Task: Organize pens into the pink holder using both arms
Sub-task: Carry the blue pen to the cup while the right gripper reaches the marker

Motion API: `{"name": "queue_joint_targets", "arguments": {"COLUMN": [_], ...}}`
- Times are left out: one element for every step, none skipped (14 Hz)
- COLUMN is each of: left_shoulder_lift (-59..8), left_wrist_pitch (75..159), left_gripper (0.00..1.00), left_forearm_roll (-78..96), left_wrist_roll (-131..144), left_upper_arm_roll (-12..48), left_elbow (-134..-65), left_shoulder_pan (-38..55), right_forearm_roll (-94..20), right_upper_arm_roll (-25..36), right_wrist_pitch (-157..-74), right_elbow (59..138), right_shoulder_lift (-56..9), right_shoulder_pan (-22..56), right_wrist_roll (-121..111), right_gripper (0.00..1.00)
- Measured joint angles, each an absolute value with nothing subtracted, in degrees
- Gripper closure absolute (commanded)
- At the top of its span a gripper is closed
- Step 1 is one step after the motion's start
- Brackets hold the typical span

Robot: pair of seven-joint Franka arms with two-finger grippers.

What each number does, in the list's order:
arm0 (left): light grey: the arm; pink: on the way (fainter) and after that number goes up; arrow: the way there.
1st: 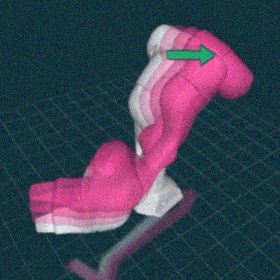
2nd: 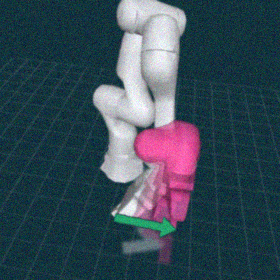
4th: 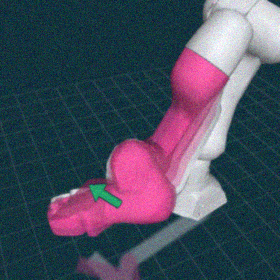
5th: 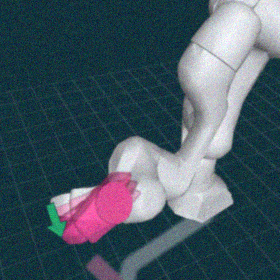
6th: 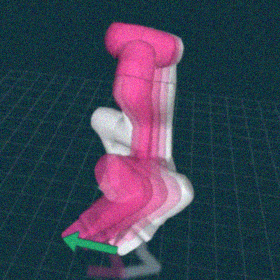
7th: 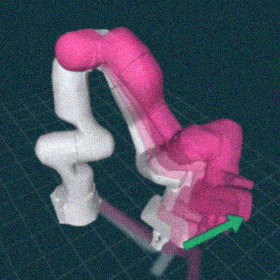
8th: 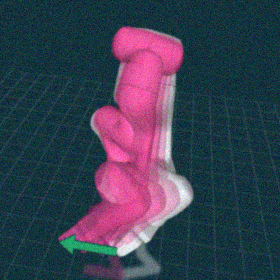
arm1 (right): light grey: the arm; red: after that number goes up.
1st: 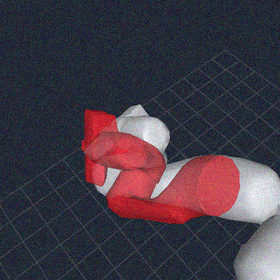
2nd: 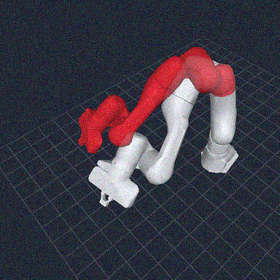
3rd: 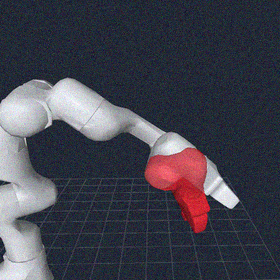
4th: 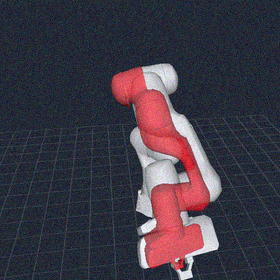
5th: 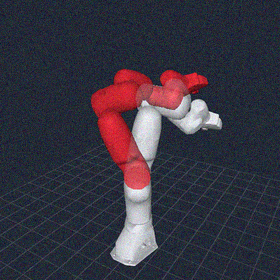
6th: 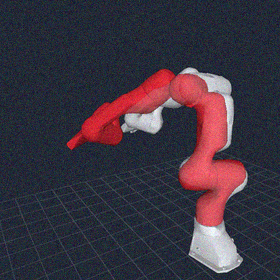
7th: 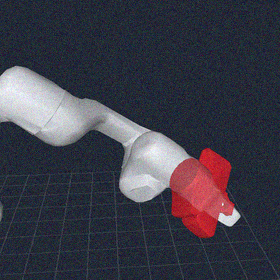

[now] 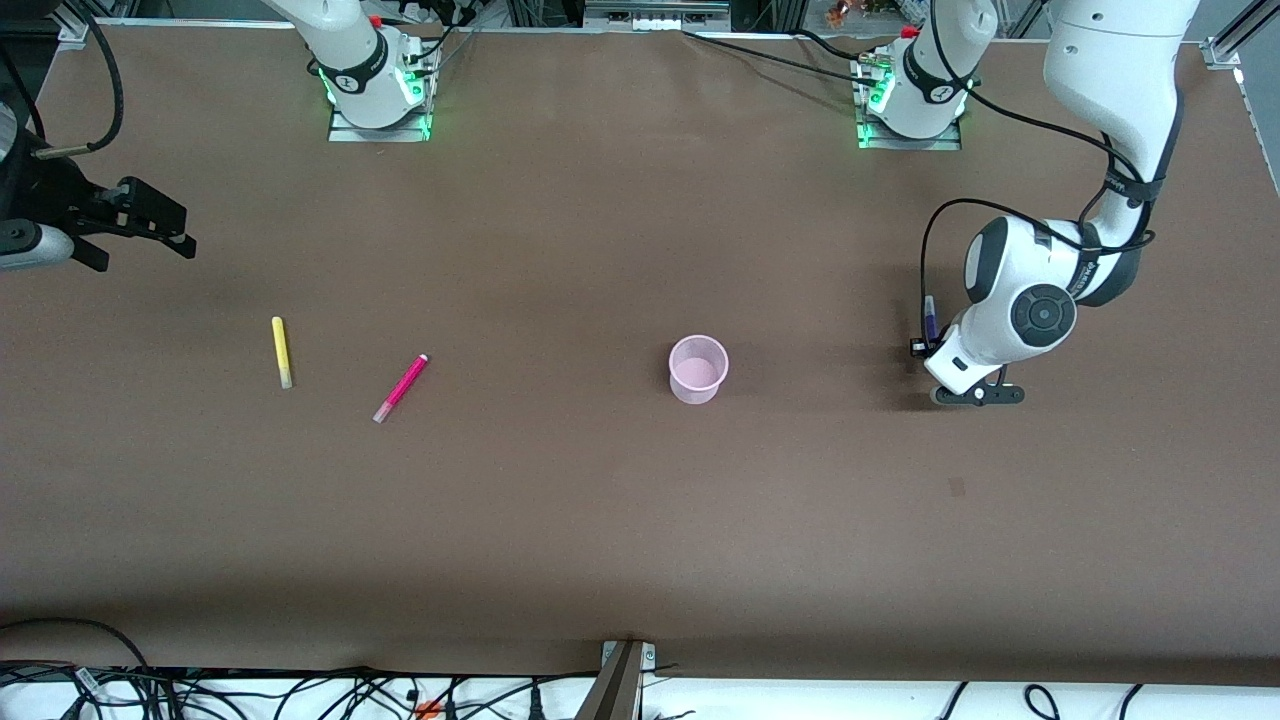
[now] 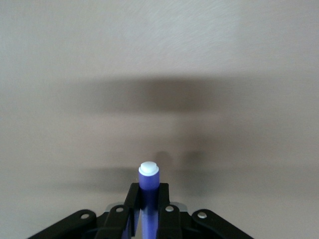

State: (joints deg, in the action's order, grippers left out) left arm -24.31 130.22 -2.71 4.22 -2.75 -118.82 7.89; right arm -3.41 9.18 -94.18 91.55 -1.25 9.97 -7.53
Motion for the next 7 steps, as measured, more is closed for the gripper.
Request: {"name": "queue_joint_targets", "arguments": {"left_shoulder_lift": [-23.9,-23.6,-23.2,-22.9,-22.5,-22.0,-21.6], "left_wrist_pitch": [128.7,127.5,126.4,124.8,122.6,120.3,118.5], "left_gripper": [1.00,1.00,1.00,1.00,1.00,1.00,1.00], "left_forearm_roll": [-2.7,-2.5,-2.2,-2.0,-1.5,0.3,3.1], "left_wrist_roll": [1.3,-1.1,-2.8,-3.6,-3.8,-3.8,-3.8], "left_upper_arm_roll": [-2.3,-1.4,0.0,1.9,4.1,6.4,8.4], "left_elbow": [-117.3,-115.8,-114.4,-112.9,-111.1,-108.7,-106.4], "left_shoulder_pan": [7.9,7.8,7.7,7.7,7.7,7.8,7.9], "right_forearm_roll": [-3.4,-3.4,-3.4,-3.4,-3.4,-3.4,-3.4], "right_upper_arm_roll": [9.2,9.2,9.2,9.2,9.2,9.2,9.2], "right_wrist_pitch": [-94.2,-94.2,-94.2,-94.2,-94.1,-94.0,-93.9], "right_elbow": [91.6,91.6,91.6,91.6,91.6,91.6,91.6], "right_shoulder_lift": [-1.8,-2.5,-3.4,-4.3,-5.2,-6.2,-6.9], "right_shoulder_pan": [10.0,10.0,10.0,10.0,10.0,10.0,10.0], "right_wrist_roll": [-7.6,-7.6,-7.6,-7.6,-7.7,-7.7,-7.7], "right_gripper": [0.00,0.00,0.00,0.00,0.00,0.00,0.00]}}
